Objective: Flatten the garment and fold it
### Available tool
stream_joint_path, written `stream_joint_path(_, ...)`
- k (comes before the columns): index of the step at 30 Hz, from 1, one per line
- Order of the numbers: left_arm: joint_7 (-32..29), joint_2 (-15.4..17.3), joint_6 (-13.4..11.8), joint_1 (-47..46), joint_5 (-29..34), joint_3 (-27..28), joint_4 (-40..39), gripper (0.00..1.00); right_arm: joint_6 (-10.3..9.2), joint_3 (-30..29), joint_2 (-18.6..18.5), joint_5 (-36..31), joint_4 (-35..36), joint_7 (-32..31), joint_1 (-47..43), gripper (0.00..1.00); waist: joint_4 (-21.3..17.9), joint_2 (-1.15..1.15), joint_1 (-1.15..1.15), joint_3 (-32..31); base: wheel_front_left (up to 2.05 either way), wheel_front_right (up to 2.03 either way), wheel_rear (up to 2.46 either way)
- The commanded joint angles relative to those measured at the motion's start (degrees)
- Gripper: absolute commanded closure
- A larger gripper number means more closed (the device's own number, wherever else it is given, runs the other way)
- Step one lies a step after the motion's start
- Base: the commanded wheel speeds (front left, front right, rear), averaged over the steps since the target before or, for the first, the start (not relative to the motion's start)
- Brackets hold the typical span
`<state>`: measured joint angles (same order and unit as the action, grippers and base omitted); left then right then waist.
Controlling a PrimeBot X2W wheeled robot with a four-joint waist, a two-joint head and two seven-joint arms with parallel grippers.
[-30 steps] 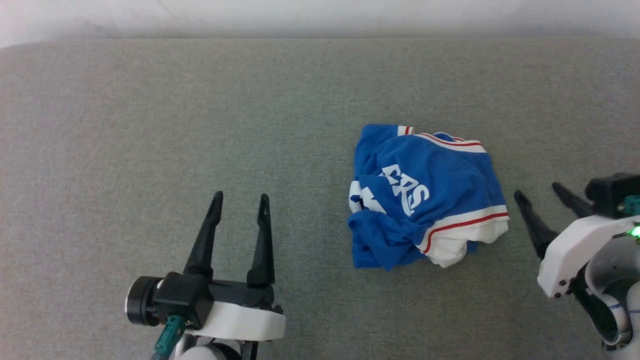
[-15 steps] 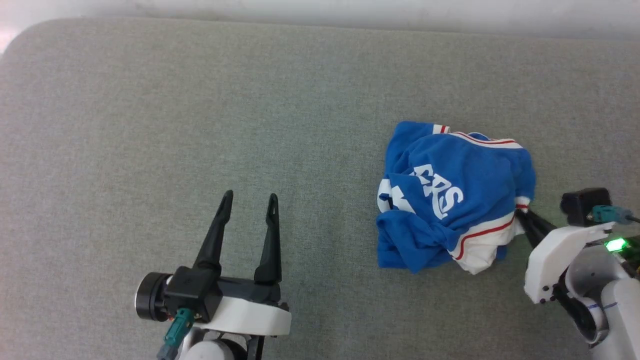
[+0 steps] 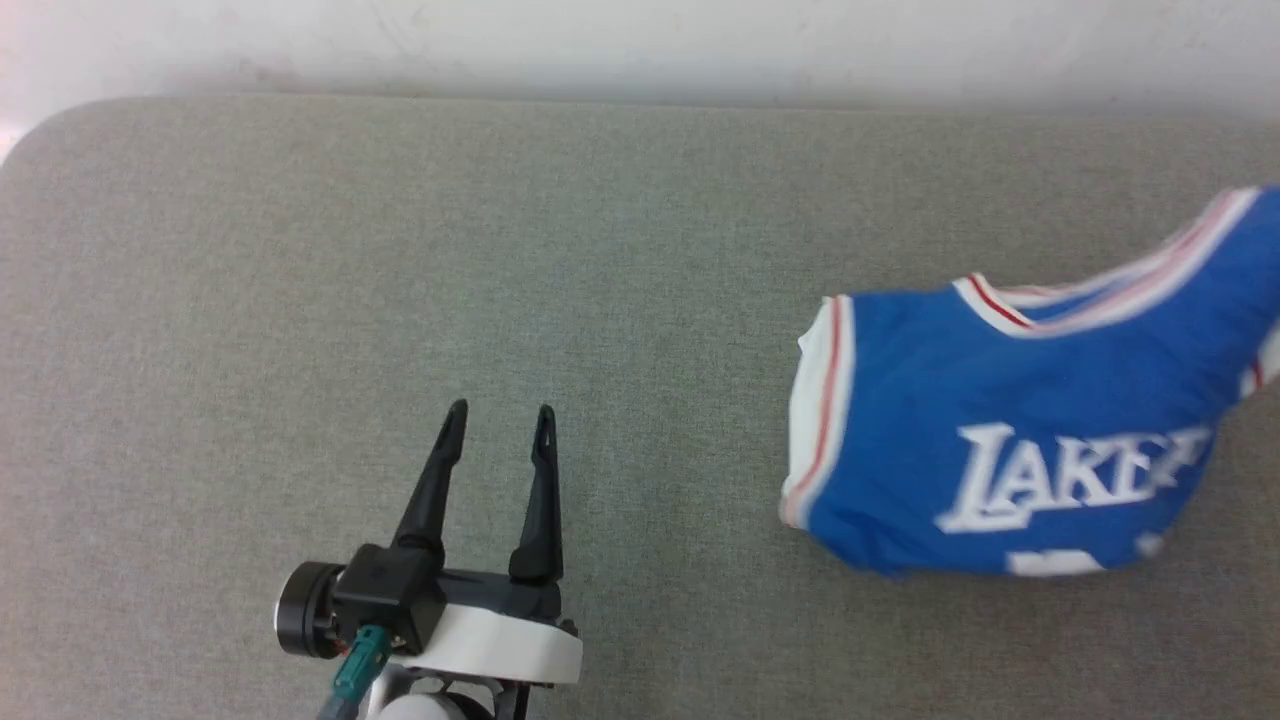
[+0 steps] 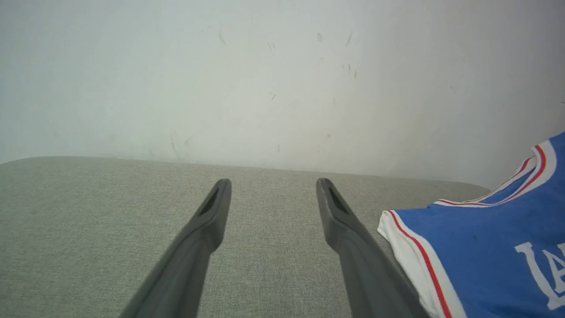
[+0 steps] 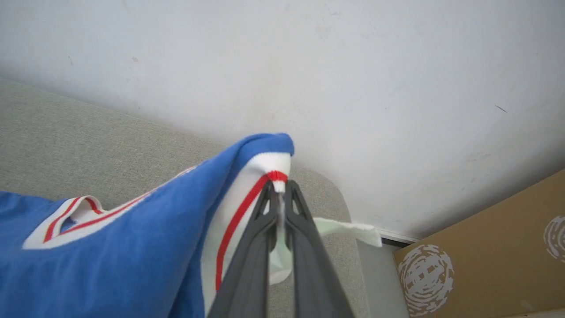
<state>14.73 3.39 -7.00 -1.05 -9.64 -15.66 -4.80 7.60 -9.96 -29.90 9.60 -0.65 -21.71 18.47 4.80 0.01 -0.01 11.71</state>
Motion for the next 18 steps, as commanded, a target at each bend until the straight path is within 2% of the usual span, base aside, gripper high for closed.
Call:
stream_joint_path(1,0.27,-0.23,0.59,0.63,0.25,0.01,0.24,0.0,-0.11,0.0,0.37,-0.27,-0.31,-0.19,-0.76,1.0,0.21,-0.01,0.01,0.35,0.0,0.0,0.0)
stream_joint_path(5,0.27,-0.37,0.85,0.03,0.16,-0.86,1.05,0.0,-0.11,-1.29,2.87,-0.84,-5.61,-1.76,-4.34,1.0,1.04,-0.01,0.01,1.29,0.0,0.0,0.0)
stream_joint_path(6,0.27,-0.4,0.91,-0.21,0.12,-1.1,1.25,0.0,-0.11,-1.61,3.5,-1.36,-7.09,-1.99,-5.26,0.94,1.28,-0.01,0.01,1.46,0.0,0.0,0.0)
stream_joint_path(7,0.27,-0.42,0.96,-0.45,0.08,-1.33,1.44,0.0,-0.11,-1.89,3.92,-1.85,-8.62,-1.86,-5.94,0.71,1.54,-0.01,0.01,1.64,0.0,0.0,0.0)
stream_joint_path(8,0.27,-0.43,0.99,-0.69,0.06,-1.55,1.66,0.0,-0.11,-2.38,4.38,-2.3,-10.26,-1.64,-6.41,0.56,1.79,-0.01,0.01,1.79,0.0,0.0,0.0)
stream_joint_path(9,0.27,-0.44,1.01,-0.9,0.11,-1.75,1.94,0.0,-0.11,-2.97,4.81,-2.83,-11.58,-1.31,-6.64,0.0,2.0,-0.01,0.01,1.87,0.0,0.0,0.0)
stream_joint_path(13,0.27,-0.47,0.85,-1.21,0.12,-1.95,2.47,0.0,-0.11,-3.8,5.58,-4.78,-12.65,2.24,-5.68,0.0,2.26,-0.01,0.01,1.82,0.0,0.0,0.0)
stream_joint_path(18,0.27,-0.49,0.59,-0.64,-0.01,-1.78,3.02,0.0,-0.11,-1.57,6.43,-2.78,-6.84,5.09,-1.69,0.0,1.99,-0.01,0.01,0.65,0.0,0.0,0.0)
